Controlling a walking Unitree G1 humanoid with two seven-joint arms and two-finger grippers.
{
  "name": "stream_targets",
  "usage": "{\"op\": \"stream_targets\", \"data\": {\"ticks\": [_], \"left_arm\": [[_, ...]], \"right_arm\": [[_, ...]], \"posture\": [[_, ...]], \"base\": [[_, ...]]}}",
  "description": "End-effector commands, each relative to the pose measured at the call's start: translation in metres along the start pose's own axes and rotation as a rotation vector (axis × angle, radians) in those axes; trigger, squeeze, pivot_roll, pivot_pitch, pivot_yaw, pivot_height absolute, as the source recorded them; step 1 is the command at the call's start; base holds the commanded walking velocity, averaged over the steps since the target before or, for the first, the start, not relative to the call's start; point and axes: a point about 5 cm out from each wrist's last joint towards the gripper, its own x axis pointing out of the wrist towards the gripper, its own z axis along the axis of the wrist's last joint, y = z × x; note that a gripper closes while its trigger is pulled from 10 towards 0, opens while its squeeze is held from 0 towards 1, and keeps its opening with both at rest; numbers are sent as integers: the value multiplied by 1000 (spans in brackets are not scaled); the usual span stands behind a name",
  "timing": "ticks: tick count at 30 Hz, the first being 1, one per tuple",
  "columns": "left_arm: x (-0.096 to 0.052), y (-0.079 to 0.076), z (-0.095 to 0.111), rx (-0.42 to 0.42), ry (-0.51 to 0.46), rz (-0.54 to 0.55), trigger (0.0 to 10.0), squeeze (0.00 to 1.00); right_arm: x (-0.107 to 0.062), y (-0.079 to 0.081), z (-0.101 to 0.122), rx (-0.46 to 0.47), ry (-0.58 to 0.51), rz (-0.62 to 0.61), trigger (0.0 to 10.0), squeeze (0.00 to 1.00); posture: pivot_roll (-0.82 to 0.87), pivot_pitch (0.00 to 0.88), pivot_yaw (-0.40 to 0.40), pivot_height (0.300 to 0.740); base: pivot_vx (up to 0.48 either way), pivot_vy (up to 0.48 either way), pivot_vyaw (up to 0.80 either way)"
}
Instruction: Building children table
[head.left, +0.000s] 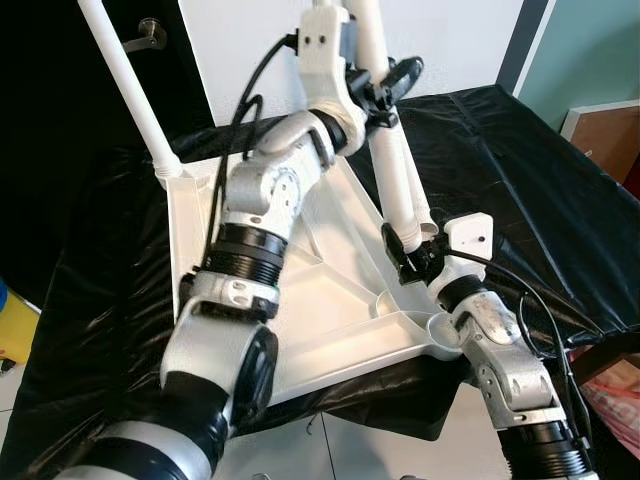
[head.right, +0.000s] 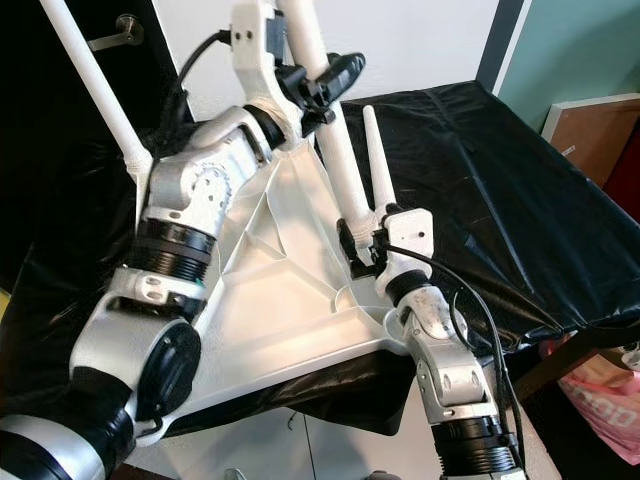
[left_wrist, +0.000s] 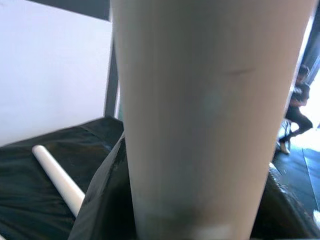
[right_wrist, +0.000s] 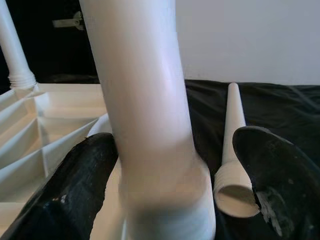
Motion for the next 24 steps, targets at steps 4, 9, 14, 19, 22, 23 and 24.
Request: {"op": "stream_targets", "data": {"ticks": [4, 9, 14, 19, 22, 23, 24], "left_arm": [[3, -16, -3, 95, -5, -27, 10000, 0], [9, -34, -12, 110, -1, -57, 10000, 0], [11, -47, -14, 115, -4, -89, 10000, 0], [12, -58, -15, 108, -15, -119, 10000, 0], [13, -62, -15, 108, -20, -130, 10000, 0], [13, -65, -16, 107, -21, -136, 10000, 0], [13, -67, -16, 106, -22, -142, 10000, 0]], "right_arm": [[4, -3, -3, -31, 56, -18, 10000, 0], [9, -3, -7, -42, 96, -19, 10000, 0], [10, -2, -8, -63, 111, -2, 10000, 0], [11, -2, -9, -69, 119, 2, 10000, 0], [12, -2, -9, -74, 124, 2, 10000, 0], [12, -2, -9, -76, 125, 2, 10000, 0], [13, -2, -8, -79, 123, 2, 10000, 0]], "posture": [[-259, 35, 49, 740], [-264, 28, 48, 740], [-266, 25, 47, 740], [-266, 18, 47, 740], [-267, 12, 47, 740], [-267, 12, 47, 740], [-268, 11, 47, 740]], "base": [[0, 0, 0], [0, 0, 0], [0, 0, 0], [0, 0, 0], [0, 0, 0], [0, 0, 0], [0, 0, 0]]}}
